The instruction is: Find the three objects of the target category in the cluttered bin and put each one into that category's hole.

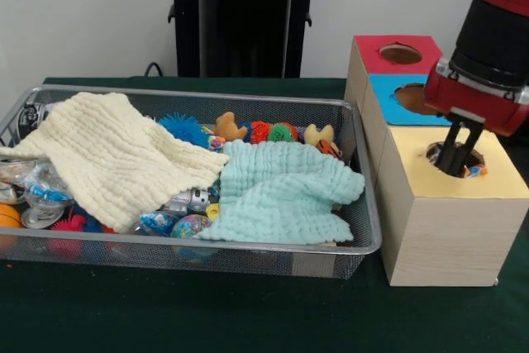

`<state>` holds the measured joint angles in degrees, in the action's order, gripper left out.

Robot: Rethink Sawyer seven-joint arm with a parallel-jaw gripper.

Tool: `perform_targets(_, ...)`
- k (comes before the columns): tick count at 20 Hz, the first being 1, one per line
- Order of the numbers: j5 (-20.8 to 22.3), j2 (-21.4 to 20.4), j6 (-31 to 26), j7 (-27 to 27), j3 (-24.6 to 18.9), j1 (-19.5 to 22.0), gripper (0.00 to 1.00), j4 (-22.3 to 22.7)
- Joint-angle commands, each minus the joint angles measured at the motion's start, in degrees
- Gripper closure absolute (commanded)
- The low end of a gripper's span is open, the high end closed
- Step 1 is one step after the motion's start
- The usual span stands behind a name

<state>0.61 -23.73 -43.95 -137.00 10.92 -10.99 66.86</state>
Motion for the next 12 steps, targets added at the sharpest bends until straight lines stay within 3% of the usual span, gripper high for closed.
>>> perform_targets(1, -1.68, -8.83, -7.24, 12.47, -10.02, 7.52, 1.00, 3.80)
perform_targets(7, 0.85, -10.37, -9.05, 12.37, -12.28, 8.33, 1.00, 0.95)
perform_targets(12, 6.52, -10.75, -16.87, 12.58, -8.08, 5.90, 1.00, -8.12)
